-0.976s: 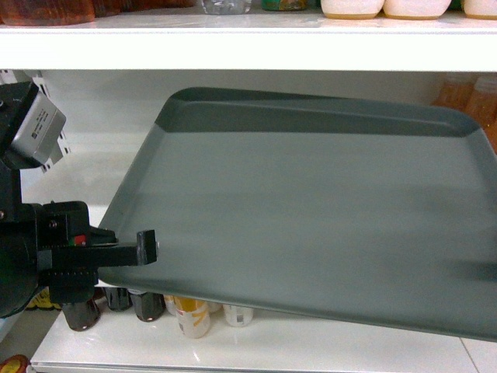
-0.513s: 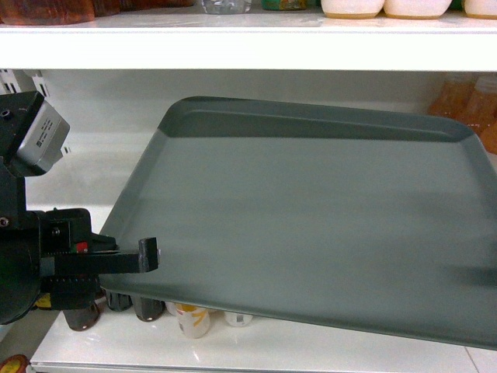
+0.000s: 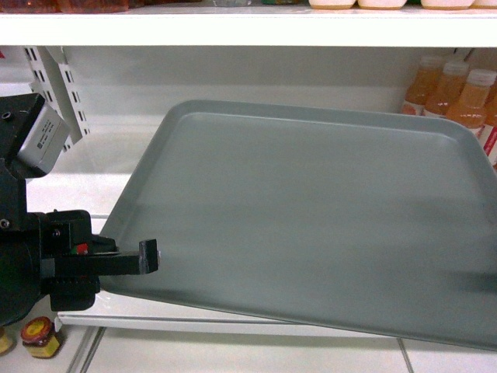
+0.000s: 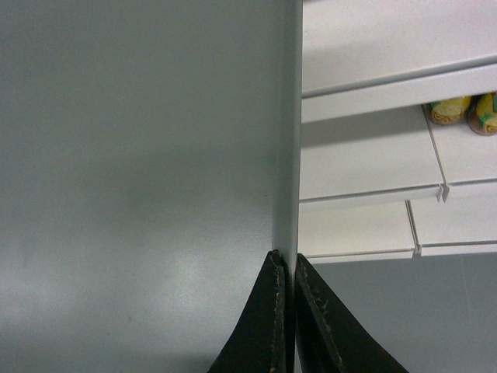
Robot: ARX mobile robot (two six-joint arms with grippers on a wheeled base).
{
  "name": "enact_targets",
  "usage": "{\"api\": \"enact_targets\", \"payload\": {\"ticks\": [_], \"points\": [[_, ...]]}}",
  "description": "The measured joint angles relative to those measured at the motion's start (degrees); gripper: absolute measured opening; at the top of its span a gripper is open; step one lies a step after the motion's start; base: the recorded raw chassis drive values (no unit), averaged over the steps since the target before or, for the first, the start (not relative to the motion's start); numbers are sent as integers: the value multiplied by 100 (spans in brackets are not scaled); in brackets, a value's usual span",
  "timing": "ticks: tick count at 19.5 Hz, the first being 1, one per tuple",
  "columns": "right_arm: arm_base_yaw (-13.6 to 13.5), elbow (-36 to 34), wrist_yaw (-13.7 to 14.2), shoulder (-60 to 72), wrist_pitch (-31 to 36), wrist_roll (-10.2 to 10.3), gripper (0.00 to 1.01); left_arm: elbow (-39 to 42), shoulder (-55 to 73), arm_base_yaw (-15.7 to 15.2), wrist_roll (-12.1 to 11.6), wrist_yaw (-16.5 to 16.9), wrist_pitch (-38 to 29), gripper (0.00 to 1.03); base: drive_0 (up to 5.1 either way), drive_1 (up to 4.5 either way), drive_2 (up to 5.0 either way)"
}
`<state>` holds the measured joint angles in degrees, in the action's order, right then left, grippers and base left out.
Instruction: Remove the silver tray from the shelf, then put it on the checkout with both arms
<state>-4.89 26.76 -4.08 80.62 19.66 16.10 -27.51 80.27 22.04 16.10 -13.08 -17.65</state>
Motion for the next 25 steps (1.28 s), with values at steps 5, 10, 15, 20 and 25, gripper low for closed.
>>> {"api": "enact_targets", "payload": {"ticks": [5,10,15,20,25], "points": [[0,0,0,-4,-15,0,2,2,-7,0,-2,-2,2,3,15,-418,448],[-2,-11,-4,0,11,0,2,2,-4,0,-2,-4,-2,3,9,-424,441],[0,-4,-2,-9,17,-2,2,4,-4,0,-2,-4,-28,3,7,-425,438],[0,-15,-4,-7,4,0,2,4,-4,4,-2,-11,-22,3,16,-416,448],[0,-17,-2,-4,-24,0,2,4,-7,9,-2,-9,-13,3,20,-412,451]]}}
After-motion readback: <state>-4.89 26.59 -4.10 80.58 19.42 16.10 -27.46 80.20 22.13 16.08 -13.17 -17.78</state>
